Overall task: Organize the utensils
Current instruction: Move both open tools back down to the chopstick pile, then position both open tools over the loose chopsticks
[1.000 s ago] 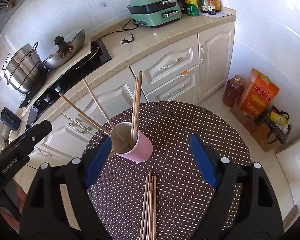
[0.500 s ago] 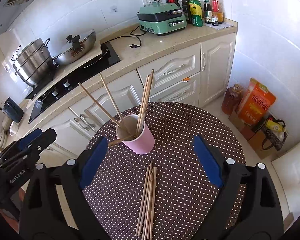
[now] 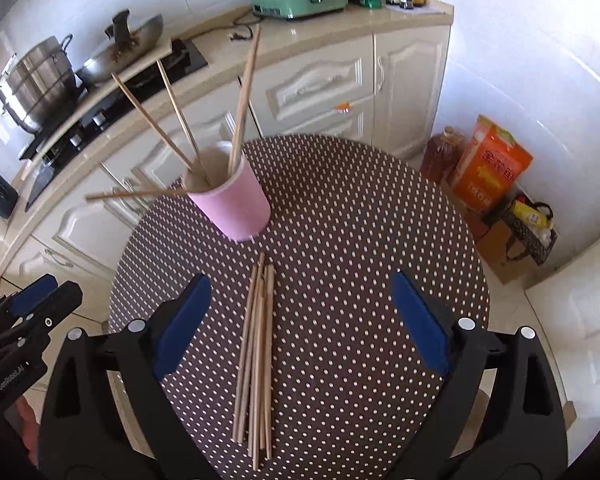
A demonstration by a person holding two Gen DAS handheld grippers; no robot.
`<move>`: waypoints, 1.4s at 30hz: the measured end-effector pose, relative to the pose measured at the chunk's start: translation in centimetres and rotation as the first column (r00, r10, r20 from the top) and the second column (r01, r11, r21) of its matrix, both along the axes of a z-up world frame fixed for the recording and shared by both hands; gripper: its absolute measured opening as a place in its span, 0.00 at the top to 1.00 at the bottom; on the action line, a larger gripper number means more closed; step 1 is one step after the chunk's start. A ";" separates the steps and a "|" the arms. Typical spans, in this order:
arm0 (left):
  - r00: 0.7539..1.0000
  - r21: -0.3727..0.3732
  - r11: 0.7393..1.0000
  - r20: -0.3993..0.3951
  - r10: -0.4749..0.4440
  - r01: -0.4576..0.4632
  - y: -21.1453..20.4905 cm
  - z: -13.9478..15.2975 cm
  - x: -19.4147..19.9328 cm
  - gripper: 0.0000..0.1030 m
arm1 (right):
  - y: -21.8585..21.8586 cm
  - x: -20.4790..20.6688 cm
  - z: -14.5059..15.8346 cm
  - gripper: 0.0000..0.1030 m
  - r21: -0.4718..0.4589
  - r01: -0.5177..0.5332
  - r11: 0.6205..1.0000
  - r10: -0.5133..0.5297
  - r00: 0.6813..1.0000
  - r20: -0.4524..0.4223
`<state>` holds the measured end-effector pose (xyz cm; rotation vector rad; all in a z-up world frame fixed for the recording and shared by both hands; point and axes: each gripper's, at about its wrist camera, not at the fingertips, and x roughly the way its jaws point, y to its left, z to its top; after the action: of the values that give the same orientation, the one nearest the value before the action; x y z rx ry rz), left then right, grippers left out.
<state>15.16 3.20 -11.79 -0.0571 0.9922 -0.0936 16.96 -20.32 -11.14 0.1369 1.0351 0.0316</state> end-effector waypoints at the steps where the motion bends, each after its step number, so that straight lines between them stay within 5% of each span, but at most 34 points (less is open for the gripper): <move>1: 1.000 0.005 1.000 -0.016 0.002 -0.002 0.0 -0.8 -0.2 0.43 | 0.0 -0.3 -0.6 0.13 -0.007 -0.001 1.000 0.001 1.000 -0.008; 9: 0.990 -0.001 1.000 -0.141 0.022 -0.022 0.6 -6.6 -1.5 0.43 | 1.0 -1.5 -5.6 0.13 -0.022 -0.046 0.999 0.044 0.993 -0.114; 19: 0.971 0.027 1.000 -0.241 0.012 -0.006 0.8 -10.3 -1.9 0.43 | 3.2 -1.4 -12.1 0.13 -0.182 -0.130 0.975 0.077 0.960 -0.271; 31: 0.957 0.007 1.000 -0.289 0.007 -0.005 1.4 -12.0 -1.5 0.43 | 5.3 -0.5 -15.4 0.13 -0.191 -0.170 0.967 0.103 0.943 -0.317; 42: 0.951 -0.019 1.000 -0.308 -0.001 -0.005 1.7 -12.7 -0.7 0.43 | 8.2 3.0 -15.6 0.13 -0.261 -0.226 0.939 0.138 0.939 -0.316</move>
<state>14.51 4.87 -24.46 -0.0920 1.3038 -0.0943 19.98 -12.09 -26.70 -0.2350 1.3364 0.0274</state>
